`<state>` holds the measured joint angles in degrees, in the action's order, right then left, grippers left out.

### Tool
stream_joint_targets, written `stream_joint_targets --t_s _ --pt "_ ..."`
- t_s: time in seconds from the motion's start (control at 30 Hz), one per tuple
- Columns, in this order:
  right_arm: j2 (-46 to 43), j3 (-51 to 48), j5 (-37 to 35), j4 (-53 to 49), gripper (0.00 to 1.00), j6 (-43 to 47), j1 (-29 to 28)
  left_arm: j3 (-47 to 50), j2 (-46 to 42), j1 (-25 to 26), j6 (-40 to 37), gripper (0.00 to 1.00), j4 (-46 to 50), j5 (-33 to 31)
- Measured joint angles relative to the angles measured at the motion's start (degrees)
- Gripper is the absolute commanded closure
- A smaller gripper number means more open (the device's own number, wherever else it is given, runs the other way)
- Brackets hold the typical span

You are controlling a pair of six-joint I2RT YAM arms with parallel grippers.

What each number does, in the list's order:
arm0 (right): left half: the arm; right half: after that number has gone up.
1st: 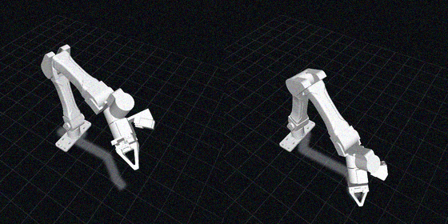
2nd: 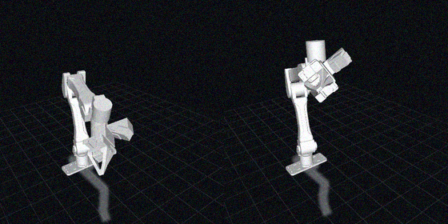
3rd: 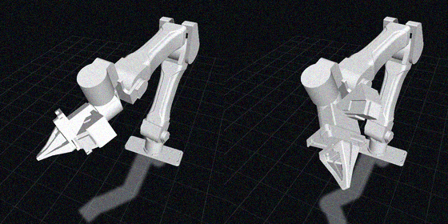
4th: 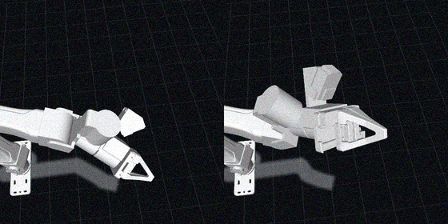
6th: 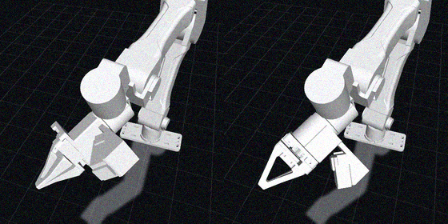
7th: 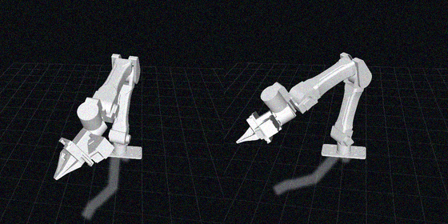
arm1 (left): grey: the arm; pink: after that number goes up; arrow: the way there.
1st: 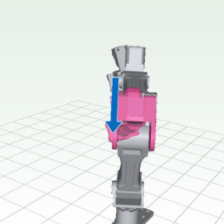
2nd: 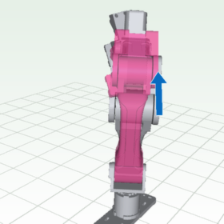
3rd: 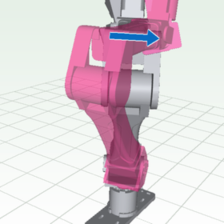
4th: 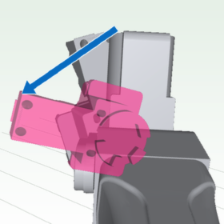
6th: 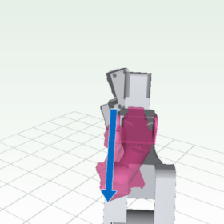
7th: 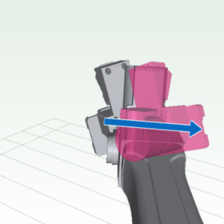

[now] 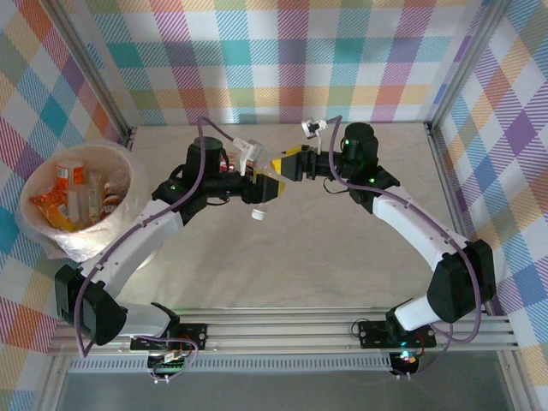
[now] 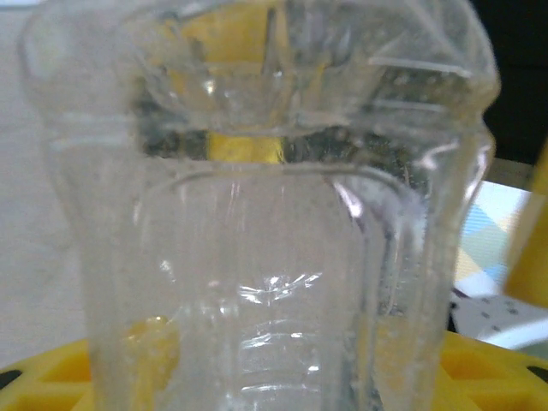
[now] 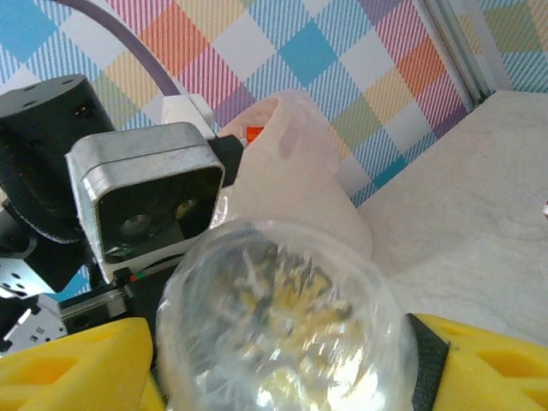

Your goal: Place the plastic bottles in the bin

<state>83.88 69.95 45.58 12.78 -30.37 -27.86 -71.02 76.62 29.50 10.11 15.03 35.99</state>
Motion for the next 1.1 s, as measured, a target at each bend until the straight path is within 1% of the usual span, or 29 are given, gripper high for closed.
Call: stream_joint_targets --t_s 0.07,0.23,0.43,0.6,0.77,0.9,1.03,1.1 --pt "-0.02 0.00 -1.73 -0.61 0.13 0.07 0.00 0.00 -0.20 0.00 0.55 0.43 0.46 -4.63" --pt "-2.49 -1.70 -8.61 -1.46 0.00 2.25 0.02 -0.02 -1.18 0.00 1.11 0.43 6.29 -16.76" --pt "-7.41 -3.52 -18.27 -3.02 0.00 5.11 0.00 -1.29 -4.66 -0.17 1.79 0.43 14.99 -31.28" --pt "-8.17 -3.82 -24.96 -5.46 0.00 6.99 0.02 -5.42 -9.97 -1.05 2.29 0.43 21.97 -44.13" --pt "-8.17 -4.87 -28.09 -7.28 0.00 7.32 0.02 -8.48 -16.90 -3.96 3.78 0.43 27.98 -57.46" --pt "-8.09 -5.75 -29.09 -7.32 0.00 7.32 0.02 -12.11 -19.80 -7.26 4.42 0.42 32.17 -67.63" --pt "-7.21 -5.79 -29.53 -7.13 0.00 7.32 0.02 -17.57 -19.26 -11.72 3.30 0.42 34.86 -73.70" --pt "-6.54 -5.79 -29.59 -6.78 0.00 7.32 0.02 -20.13 -18.10 -14.91 2.58 0.42 35.89 -74.93"
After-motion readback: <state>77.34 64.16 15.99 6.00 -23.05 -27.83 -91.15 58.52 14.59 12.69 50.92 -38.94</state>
